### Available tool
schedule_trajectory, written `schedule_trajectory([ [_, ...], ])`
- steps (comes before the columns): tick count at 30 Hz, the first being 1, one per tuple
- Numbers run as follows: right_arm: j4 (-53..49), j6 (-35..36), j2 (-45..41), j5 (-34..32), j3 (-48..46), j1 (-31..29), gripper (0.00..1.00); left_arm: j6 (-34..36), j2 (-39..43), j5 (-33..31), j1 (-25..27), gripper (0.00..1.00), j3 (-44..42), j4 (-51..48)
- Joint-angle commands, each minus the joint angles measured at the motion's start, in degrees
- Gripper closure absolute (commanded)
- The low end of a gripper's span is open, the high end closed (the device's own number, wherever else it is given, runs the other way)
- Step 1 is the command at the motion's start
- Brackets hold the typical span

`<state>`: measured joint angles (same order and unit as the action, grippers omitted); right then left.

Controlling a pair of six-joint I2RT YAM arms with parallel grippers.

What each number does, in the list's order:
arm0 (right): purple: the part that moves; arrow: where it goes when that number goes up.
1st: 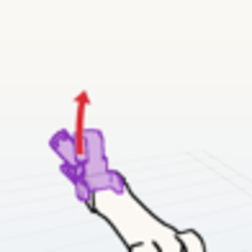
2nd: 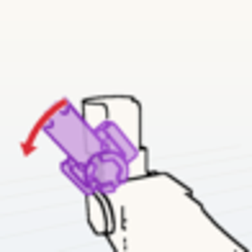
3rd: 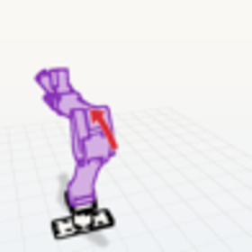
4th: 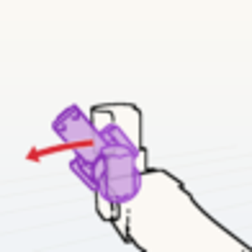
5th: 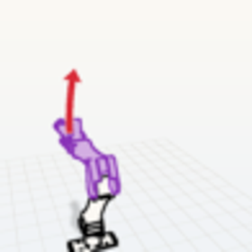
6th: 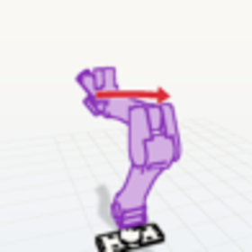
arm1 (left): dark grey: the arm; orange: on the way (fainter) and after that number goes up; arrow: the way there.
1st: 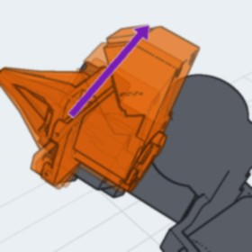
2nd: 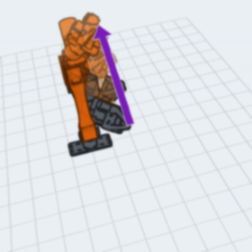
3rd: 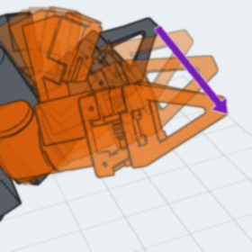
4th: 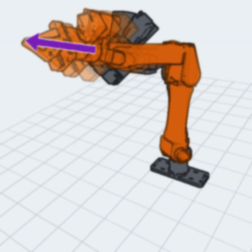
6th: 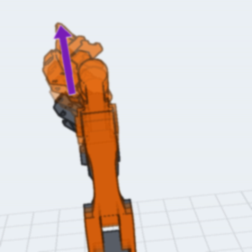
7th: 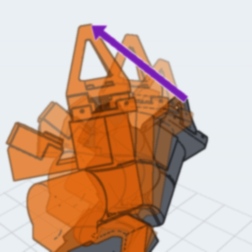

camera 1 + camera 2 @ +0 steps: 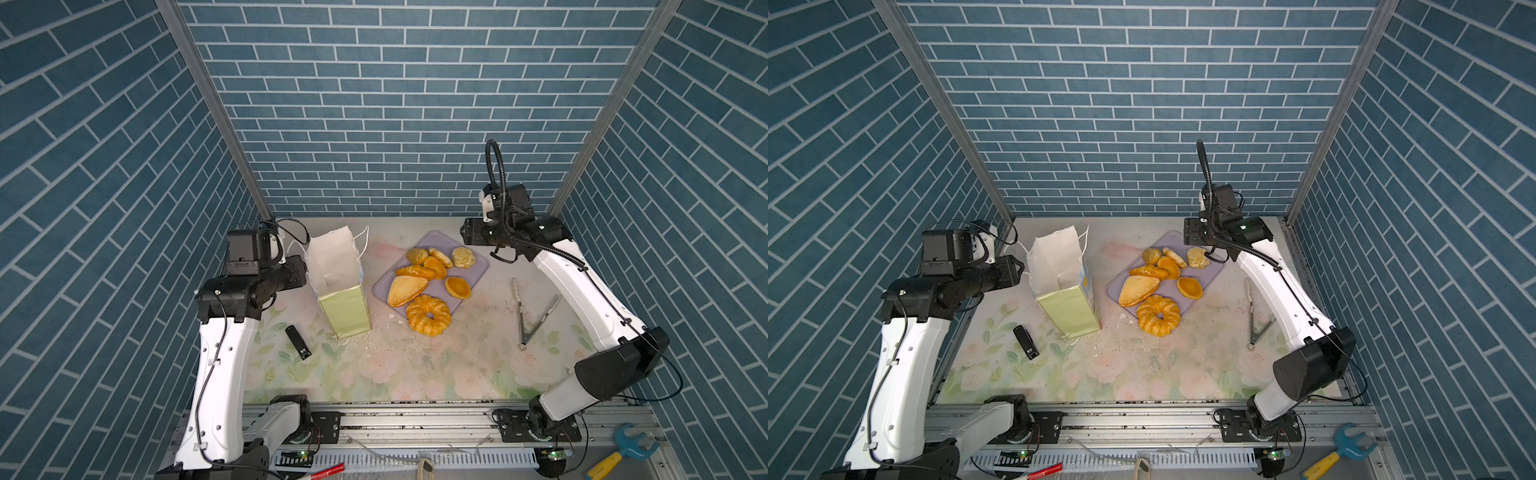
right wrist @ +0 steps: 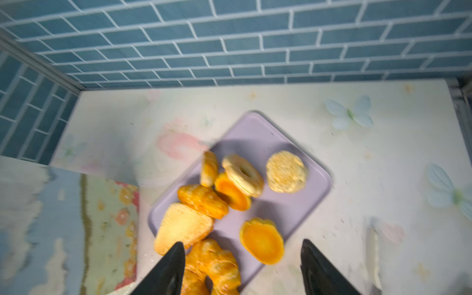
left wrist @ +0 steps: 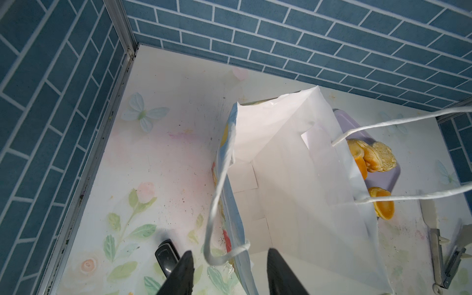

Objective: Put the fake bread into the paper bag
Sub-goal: 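Release the handle with the right gripper and move it toward the metal tongs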

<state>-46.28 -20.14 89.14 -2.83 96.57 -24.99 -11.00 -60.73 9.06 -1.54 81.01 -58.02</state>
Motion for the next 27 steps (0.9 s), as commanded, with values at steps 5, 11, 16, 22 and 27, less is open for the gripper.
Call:
schedule_trajectory([
  [5, -4.71, -2.07, -6.12, -0.24, -14.42, 8.68, 0.28, -0.24, 1.09, 0.07, -0.13, 0.51, -0.95, 1.51],
  [11, -5.86, -2.62, -10.5, -2.81, -24.42, 14.28, 0.23, -0.43, 0.59, 0.87, -0.13, 0.49, 0.08, 0.68],
  [16, -5.29, -2.4, -12.95, -1.33, -31.46, 19.35, 0.22, -1.38, 0.85, 2.56, -0.13, 0.47, -0.67, 0.81],
  [22, -3.28, -2.39, -16.5, -0.12, -38.4, 22.88, 0.18, -2.08, 0.46, 4.11, -0.13, 0.44, -0.06, 0.32],
  [27, -3.32, -3.03, -15.41, 0.88, -41.14, 25.28, 0.17, -2.62, 1.1, 4.73, -0.15, 0.43, -1.0, 0.76],
])
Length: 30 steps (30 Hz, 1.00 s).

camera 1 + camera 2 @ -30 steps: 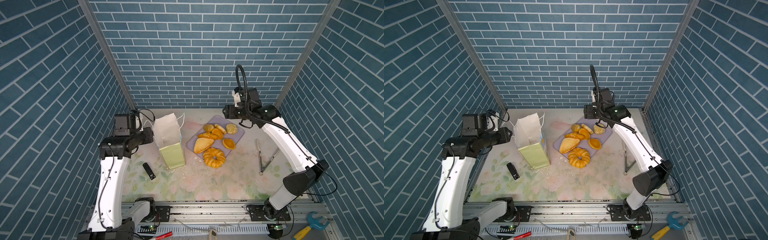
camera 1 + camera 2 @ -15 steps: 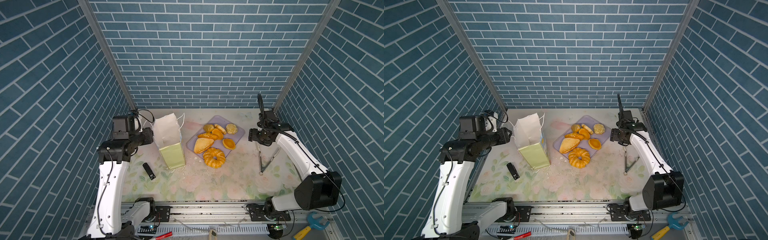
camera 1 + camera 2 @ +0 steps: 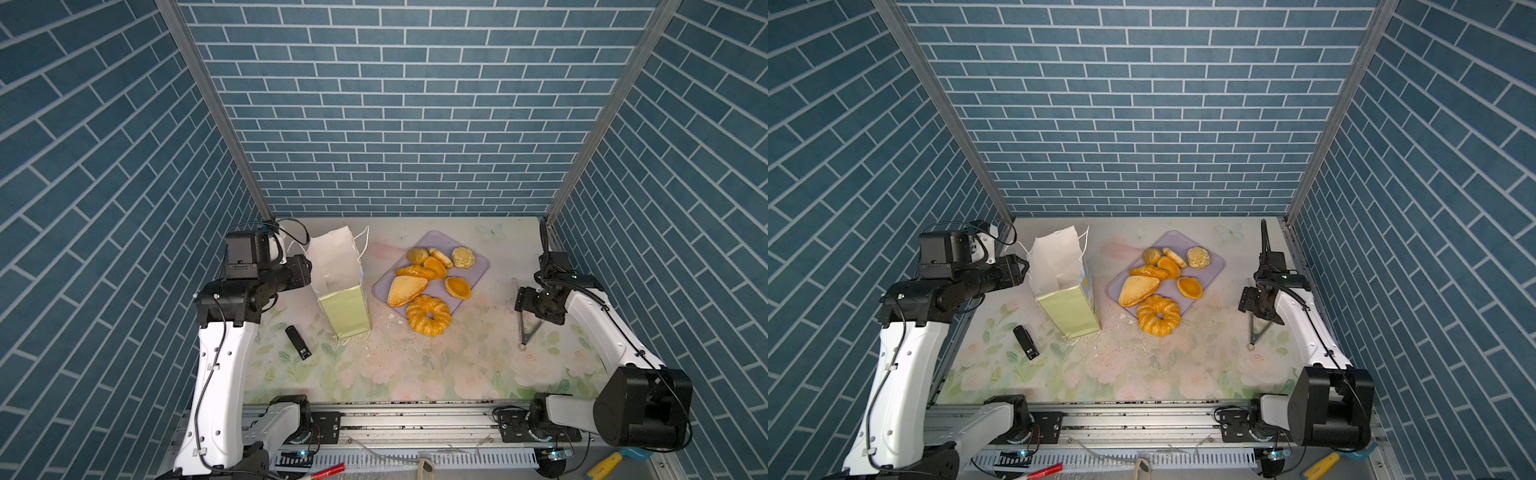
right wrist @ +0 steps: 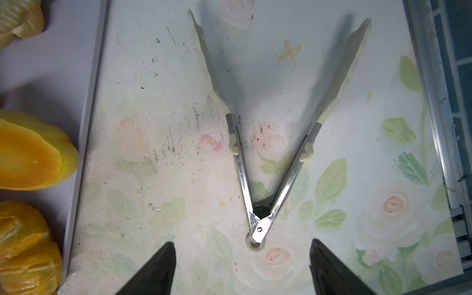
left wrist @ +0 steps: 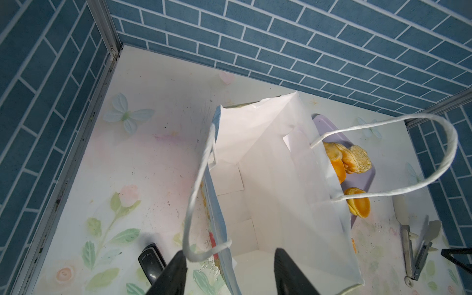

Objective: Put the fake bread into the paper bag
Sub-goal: 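Release the handle with the right gripper and move it toward the metal tongs, then lower the right gripper onto the metal tongs and close on them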

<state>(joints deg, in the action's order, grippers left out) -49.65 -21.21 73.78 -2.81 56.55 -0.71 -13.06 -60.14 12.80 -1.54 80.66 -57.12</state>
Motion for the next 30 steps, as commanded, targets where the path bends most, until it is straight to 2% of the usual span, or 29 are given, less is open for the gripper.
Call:
schedule_trajectory([
  [1, 0.56, -2.23, -0.08, 0.59, -1.86, 1.36, 0.15, -0.64, 0.71, 1.0, -0.13, 0.42, -0.76, -0.18],
  [3, 1.83, -2.91, -0.54, -0.37, -4.1, 2.46, 0.05, -0.31, 1.06, 0.9, -0.14, 0.41, -0.71, -0.4],
  [7, 3.88, -3.74, 0.05, 1.6, -7.31, 5.72, 0.05, 0.05, 1.54, 0.48, -0.13, 0.41, -0.91, -0.66],
  [13, 6.7, -4.12, 3.47, 2.52, -7.86, 7.06, 0.06, -0.01, 1.69, 0.39, -0.13, 0.41, -1.54, 0.06],
  [24, 9.69, -2.21, 10.51, 3.56, -7.17, 7.21, 0.14, -0.29, 2.14, -0.99, -0.17, 0.4, -2.68, 0.79],
  [27, 10.27, -1.6, 11.99, 3.41, -6.66, 7.22, 0.19, -0.43, 2.48, -1.1, -0.17, 0.4, -3.22, 0.96],
  [30, 9.94, -0.64, 14.3, 4.76, -5.59, 7.02, 0.28, -0.45, 2.92, -1.63, -0.13, 0.4, -3.48, 0.95],
])
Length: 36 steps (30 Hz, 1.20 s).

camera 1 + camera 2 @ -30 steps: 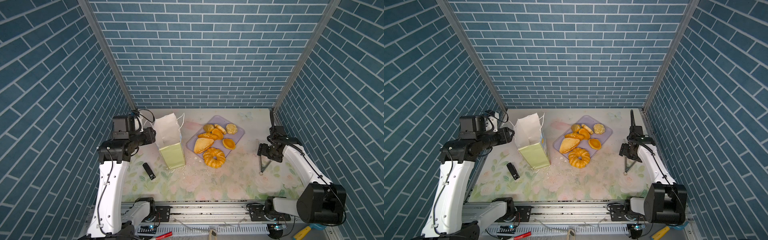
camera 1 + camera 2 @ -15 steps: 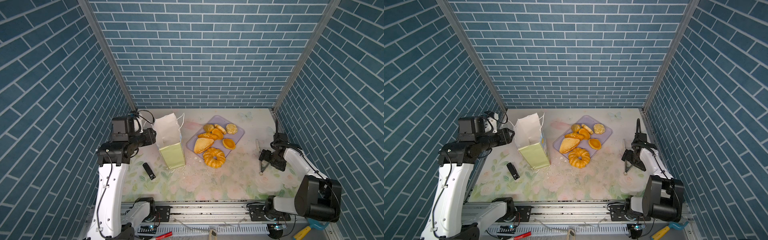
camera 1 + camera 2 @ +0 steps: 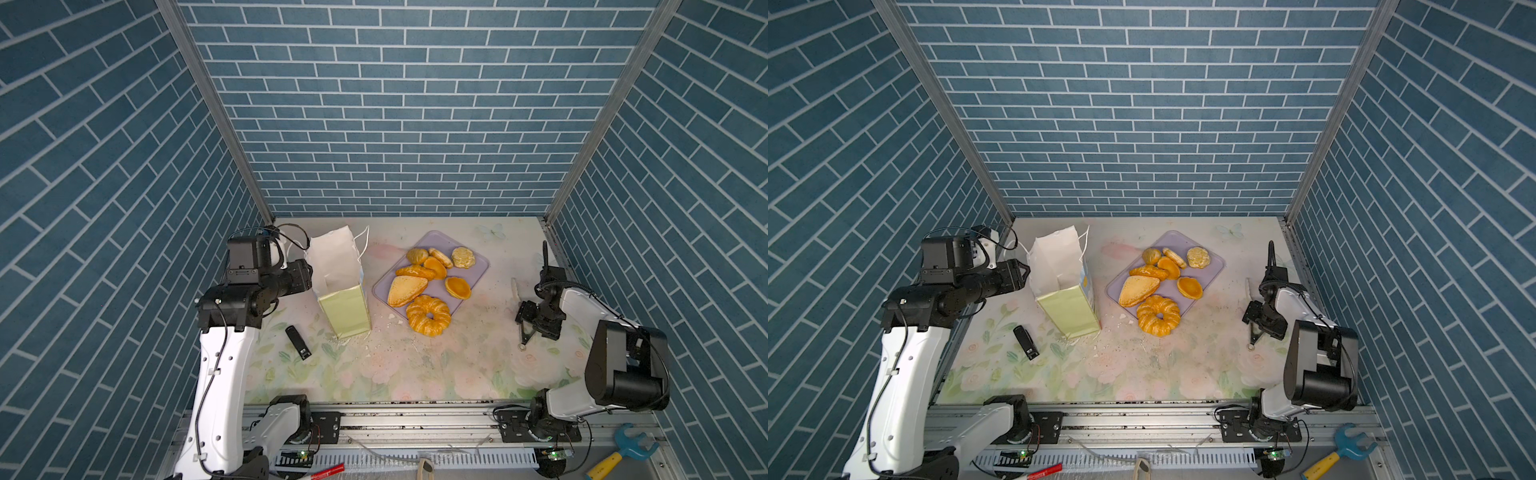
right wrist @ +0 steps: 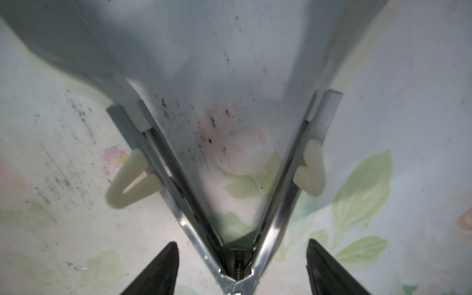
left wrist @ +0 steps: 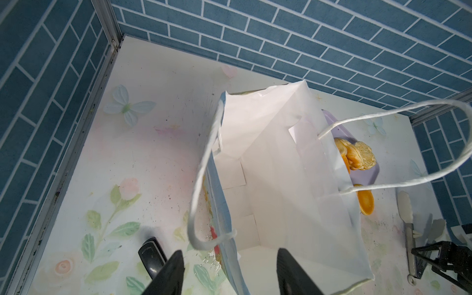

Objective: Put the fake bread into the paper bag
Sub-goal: 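Lower the right gripper onto the metal tongs and close on them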

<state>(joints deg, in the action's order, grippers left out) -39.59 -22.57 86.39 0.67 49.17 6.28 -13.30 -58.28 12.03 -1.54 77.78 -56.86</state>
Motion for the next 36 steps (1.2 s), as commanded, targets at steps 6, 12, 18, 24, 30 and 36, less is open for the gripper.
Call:
schedule_trajectory([
  [6, -0.09, 3.03, 3.7, 1.42, 2.93, -1.06, 0.45, -0.41, 0.67, -0.92, -0.13, 0.4, 0.78, -0.48],
  [12, -0.13, 5.38, 4.1, 1.78, 3.95, -7.34, 0.54, 1.52, -0.16, -1.75, -0.13, 0.4, 2.97, -2.43],
  [18, -0.12, 5.32, 4.87, 1.95, 4.27, -11.83, 0.58, 1.74, -0.69, -0.94, -0.15, 0.4, 3.32, -2.67],
  [24, 0.05, 5.43, 3.68, 2.16, 3.74, -12.76, 0.58, 0.23, -0.69, 0.34, -0.15, 0.39, 2.25, -1.16],
  [30, 0.63, 3.61, 2.28, 1.24, 2.99, -12.77, 0.47, 0.11, 0.13, 0.4, -0.13, 0.39, 2.19, -1.22],
  [36, 0.96, 2.44, 1.69, 0.04, 2.31, -12.71, 0.43, 0.36, 0.99, 0.36, -0.17, 0.4, 1.86, -1.59],
])
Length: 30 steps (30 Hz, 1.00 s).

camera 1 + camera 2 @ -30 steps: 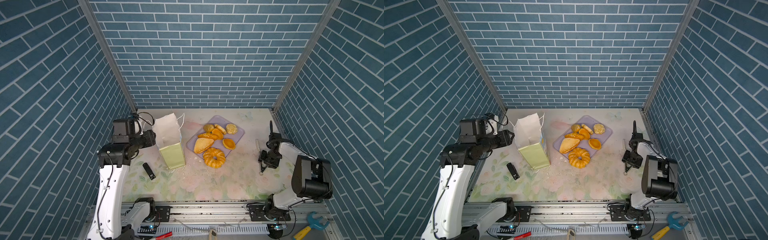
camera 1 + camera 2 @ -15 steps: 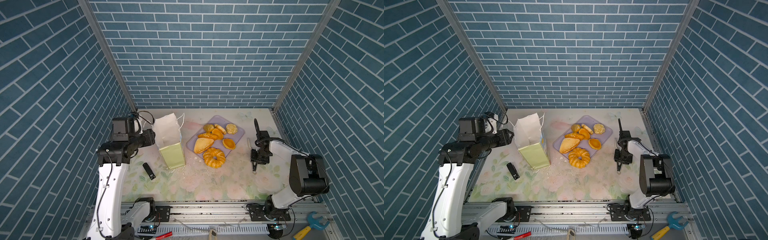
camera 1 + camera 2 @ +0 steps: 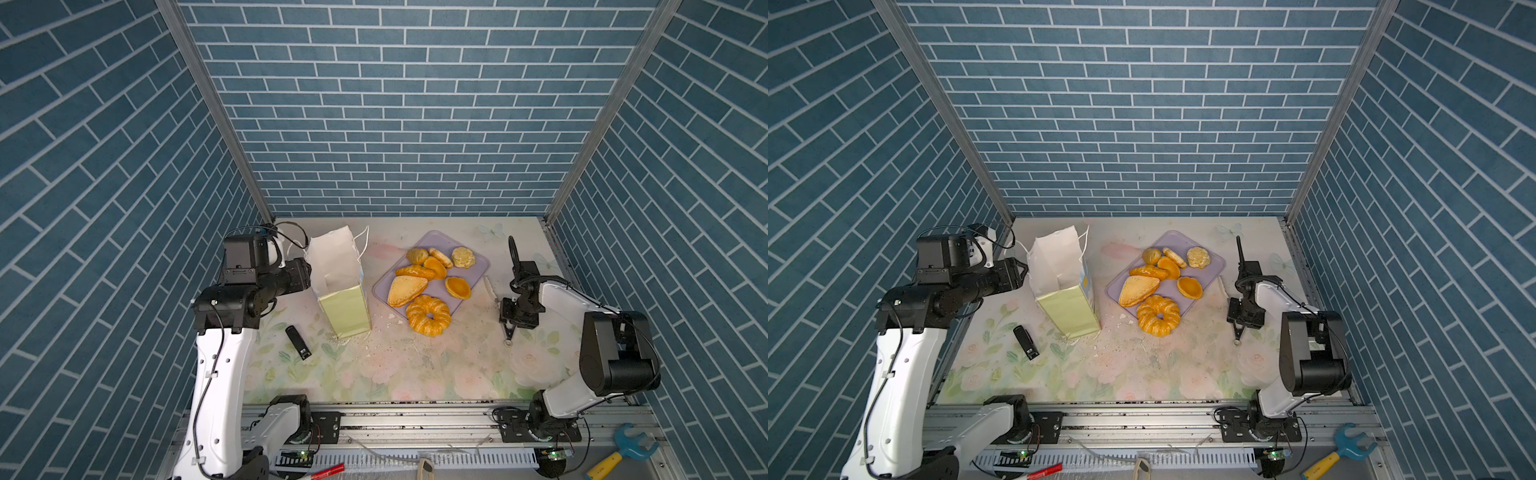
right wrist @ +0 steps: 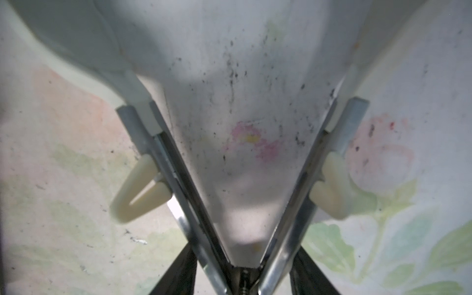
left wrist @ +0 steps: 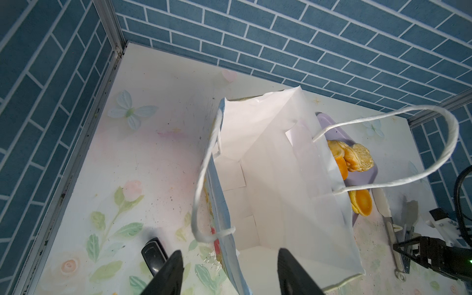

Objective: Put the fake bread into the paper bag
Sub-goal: 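Lower the right gripper onto the metal tongs and close on them, then lift the tongs with the right gripper toward the tray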

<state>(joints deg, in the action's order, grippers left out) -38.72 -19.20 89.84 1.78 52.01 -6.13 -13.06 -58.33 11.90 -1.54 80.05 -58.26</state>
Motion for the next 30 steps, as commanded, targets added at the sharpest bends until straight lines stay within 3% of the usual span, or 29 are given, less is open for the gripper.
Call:
schedule_trajectory([
  [1, 0.05, -0.94, -1.74, -1.14, -0.59, -0.29, 0.42, 0.1, 1.13, 0.51, -0.13, 0.39, -0.42, -0.15],
  [13, -0.94, -4.44, 0.37, -2.65, -0.5, -1.5, 0.31, 0.3, 1.65, 0.76, -0.13, 0.4, -0.33, -0.17],
  [30, 2.07, -5.15, 3.86, -2.0, 0.39, -1.36, 0.32, 0.4, 1.3, 0.67, -0.14, 0.39, -0.31, -0.18],
])
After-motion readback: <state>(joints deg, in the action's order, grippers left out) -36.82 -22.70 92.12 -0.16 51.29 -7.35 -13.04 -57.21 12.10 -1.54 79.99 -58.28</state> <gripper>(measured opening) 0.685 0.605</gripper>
